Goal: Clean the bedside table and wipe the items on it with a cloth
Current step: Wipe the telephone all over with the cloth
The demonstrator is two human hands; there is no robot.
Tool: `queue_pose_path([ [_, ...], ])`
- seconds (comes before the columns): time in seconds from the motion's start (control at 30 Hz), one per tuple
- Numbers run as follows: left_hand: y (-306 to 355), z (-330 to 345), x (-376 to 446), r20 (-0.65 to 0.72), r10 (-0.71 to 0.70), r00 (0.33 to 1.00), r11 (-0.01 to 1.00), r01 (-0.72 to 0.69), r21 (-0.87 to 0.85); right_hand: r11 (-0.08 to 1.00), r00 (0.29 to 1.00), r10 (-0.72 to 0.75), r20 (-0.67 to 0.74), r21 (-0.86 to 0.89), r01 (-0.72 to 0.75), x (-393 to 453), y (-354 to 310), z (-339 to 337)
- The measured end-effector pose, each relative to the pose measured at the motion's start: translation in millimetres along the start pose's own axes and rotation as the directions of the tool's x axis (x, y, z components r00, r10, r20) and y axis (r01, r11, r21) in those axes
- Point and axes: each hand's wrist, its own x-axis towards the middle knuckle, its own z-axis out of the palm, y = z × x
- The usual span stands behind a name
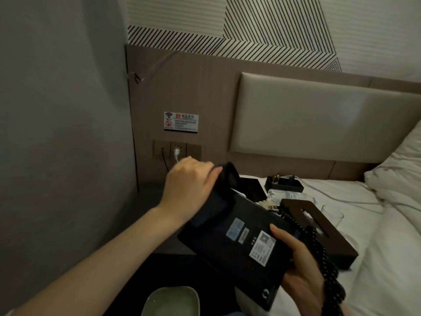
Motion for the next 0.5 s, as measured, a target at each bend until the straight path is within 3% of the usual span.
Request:
queue_pose_path([
  [0.07,-6.2,-14.8,14.3,0.009,-0.116,0.993,0.99,0.117,-0.074,1.0,1.0,-0.001,0.021,-0.003,0.001,-1.3,-1.4,-2.3],
  [0.17,-9.2,-32.5,33.8,0.068,-0.221,0.973,0.885,0.23,-0.405,0.999,0.999,-0.022,0.037,0.032,0.021,-3.9,-5.0,-0.9],
  [0.27,-1.3,-36.8,41.4,0.369,-0.147,0.918,0.65,0.371,-0.664,0.998,0.998,-0.028,0.06,0.06,0.024,-6.8,-5.1,3.9],
  [0.3,2.7,-33.2,41.1,0.432,-0.061,0.9,0.667,0.359,-0.652,0.998,0.997,-0.024,0.072,0.061,0.019,-7.3,-4.4,5.5],
  [0.37,7.9,-19.7,36.1,0.456,0.053,0.889,0.804,0.232,-0.547,0.998,0.996,0.002,0.091,0.064,-0.008,-8.8,-1.1,8.9],
  [0.43,9.4,-4.3,28.4,0.396,0.106,0.912,0.943,0.034,-0.33,0.996,0.994,0.036,0.102,0.082,-0.044,-9.2,2.7,10.6],
  [0.5,10.1,9.8,18.9,0.318,0.159,0.935,0.987,-0.157,-0.031,0.993,0.993,0.059,0.106,0.094,-0.069,-9.0,5.7,10.0],
])
